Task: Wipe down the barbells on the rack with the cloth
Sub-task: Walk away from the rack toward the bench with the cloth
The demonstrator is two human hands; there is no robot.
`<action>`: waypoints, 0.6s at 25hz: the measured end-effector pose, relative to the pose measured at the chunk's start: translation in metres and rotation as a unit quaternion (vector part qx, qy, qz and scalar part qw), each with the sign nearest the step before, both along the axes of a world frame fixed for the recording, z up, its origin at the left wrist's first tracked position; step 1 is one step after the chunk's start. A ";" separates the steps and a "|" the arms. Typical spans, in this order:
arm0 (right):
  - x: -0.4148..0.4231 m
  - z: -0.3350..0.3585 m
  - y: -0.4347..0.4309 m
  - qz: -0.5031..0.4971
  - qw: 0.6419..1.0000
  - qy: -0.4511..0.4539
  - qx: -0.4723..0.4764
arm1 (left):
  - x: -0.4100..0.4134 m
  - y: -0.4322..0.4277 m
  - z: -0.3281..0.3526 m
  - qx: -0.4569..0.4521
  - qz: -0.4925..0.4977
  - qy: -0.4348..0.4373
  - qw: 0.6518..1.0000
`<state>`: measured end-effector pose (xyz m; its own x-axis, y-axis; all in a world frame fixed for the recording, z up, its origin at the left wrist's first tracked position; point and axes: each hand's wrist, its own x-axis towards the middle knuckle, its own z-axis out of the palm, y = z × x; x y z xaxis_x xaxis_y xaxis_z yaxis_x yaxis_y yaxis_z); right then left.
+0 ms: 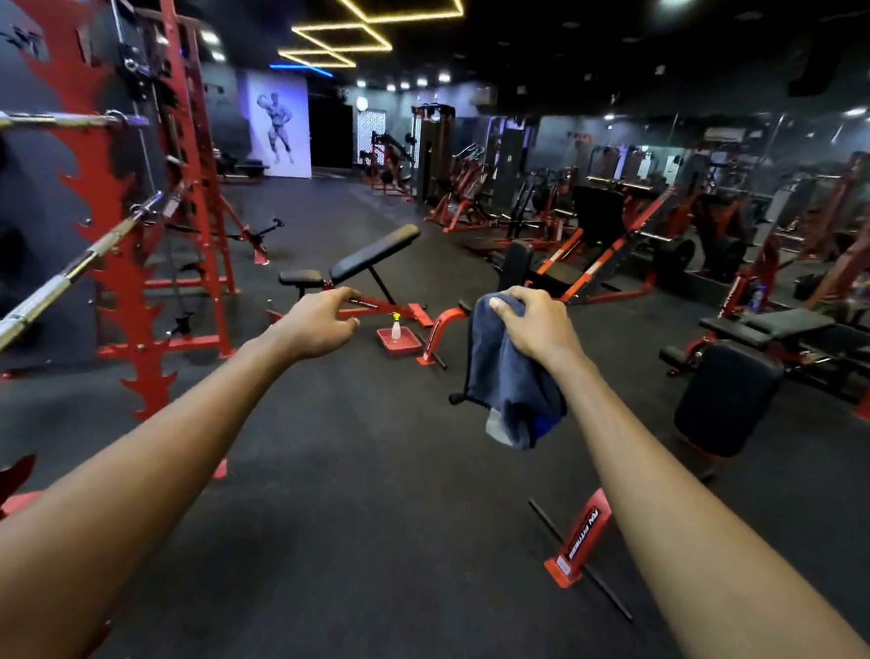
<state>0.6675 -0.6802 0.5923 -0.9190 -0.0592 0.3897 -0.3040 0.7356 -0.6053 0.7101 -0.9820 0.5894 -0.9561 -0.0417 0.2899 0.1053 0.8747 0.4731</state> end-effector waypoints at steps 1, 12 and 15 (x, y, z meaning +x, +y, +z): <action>-0.020 -0.002 -0.004 0.005 1.000 0.000 0.000 | -0.018 0.000 0.000 -0.008 0.002 -0.001 1.000; -0.297 -0.004 -0.010 0.048 0.999 0.004 -0.008 | -0.256 -0.007 0.005 -0.037 0.013 -0.011 0.999; -0.365 -0.009 -0.009 0.044 0.999 -0.005 -0.018 | -0.317 -0.007 0.008 -0.047 0.023 0.002 0.999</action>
